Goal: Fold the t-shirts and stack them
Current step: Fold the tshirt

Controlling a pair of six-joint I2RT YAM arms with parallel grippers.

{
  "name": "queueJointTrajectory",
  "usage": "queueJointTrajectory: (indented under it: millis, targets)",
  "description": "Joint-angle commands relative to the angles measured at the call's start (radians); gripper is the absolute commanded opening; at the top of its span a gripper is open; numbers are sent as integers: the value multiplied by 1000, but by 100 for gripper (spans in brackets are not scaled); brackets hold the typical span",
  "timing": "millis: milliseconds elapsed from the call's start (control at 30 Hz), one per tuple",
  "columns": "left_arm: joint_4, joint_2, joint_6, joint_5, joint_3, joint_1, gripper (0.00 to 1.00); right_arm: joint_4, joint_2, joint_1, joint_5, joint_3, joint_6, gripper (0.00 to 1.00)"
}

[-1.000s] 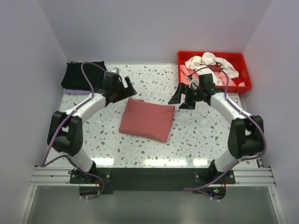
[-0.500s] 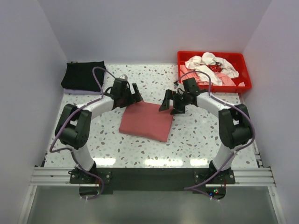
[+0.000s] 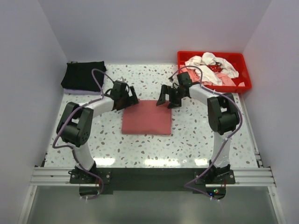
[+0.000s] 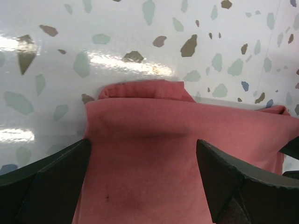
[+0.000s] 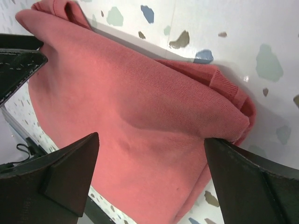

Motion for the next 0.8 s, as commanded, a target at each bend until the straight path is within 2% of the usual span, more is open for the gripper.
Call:
queueJointTrajectory:
  millis: [0, 233, 367, 500, 600, 767]
  targets:
    - [-33, -71, 28, -96, -8, 21, 100, -22, 63, -9, 35, 35, -90, 99]
    - [-109, -146, 51, -158, 59, 22, 100, -77, -17, -10, 8, 121, -178, 99]
    - [-114, -245, 45, -144, -28, 22, 100, -76, -136, -9, 29, 113, -183, 99]
    - [-112, -344, 39, -113, -128, 22, 100, -11, -306, -9, 63, -5, -135, 99]
    - [-94, -377, 45, -78, -189, 22, 100, 39, -452, -10, 152, -185, -100, 99]
    - [-88, -383, 48, -60, -244, 22, 100, 62, -678, -9, 247, -374, -60, 99]
